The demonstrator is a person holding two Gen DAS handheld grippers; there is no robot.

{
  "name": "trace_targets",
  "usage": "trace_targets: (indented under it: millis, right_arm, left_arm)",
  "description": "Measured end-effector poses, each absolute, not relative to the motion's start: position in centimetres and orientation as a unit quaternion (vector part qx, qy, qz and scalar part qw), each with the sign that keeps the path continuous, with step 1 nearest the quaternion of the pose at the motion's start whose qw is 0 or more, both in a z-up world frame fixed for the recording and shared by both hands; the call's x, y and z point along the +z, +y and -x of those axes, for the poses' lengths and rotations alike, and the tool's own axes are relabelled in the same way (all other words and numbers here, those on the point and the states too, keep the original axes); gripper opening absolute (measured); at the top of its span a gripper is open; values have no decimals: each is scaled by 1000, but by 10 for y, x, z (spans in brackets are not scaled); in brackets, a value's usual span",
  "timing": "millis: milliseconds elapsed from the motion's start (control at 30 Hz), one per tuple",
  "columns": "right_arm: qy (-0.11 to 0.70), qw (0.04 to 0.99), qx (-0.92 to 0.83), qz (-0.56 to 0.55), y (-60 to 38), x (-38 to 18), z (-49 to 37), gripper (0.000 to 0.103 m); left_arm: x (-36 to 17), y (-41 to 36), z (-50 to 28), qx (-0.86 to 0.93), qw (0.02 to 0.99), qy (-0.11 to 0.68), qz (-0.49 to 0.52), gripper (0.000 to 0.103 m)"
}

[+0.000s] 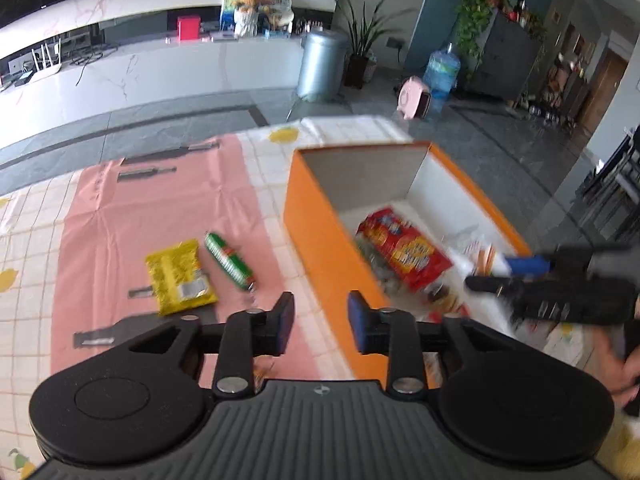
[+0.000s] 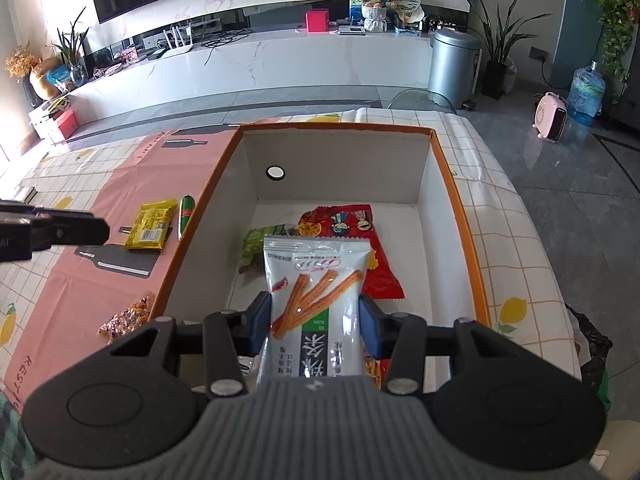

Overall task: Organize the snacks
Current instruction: 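Carry the white breadstick pack into the orange box with right tool, then open right tool to drop the breadstick pack while left tool holds the peanut pack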

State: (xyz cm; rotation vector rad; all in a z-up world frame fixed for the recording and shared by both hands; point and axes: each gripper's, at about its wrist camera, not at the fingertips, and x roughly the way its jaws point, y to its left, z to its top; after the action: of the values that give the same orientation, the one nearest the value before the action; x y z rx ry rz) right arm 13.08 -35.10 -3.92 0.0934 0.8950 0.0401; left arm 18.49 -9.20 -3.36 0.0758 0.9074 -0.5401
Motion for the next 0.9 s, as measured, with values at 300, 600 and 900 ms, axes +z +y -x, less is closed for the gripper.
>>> trace_targets:
  millis: [300, 600, 900]
  right_arm:
    - [447, 893, 25, -54, -348, -46, -158, 45]
    - [457, 889, -29, -3, -363, -66, -196, 45]
    - [485, 874, 6, 22, -365, -87, -218, 45]
  left_arm:
    - [-92, -44, -185, -143, 819, 548, 85, 71]
    - [-125, -52, -179, -79, 810, 567, 128, 81]
    - [-137, -66, -189, -45, 811, 573, 110, 82]
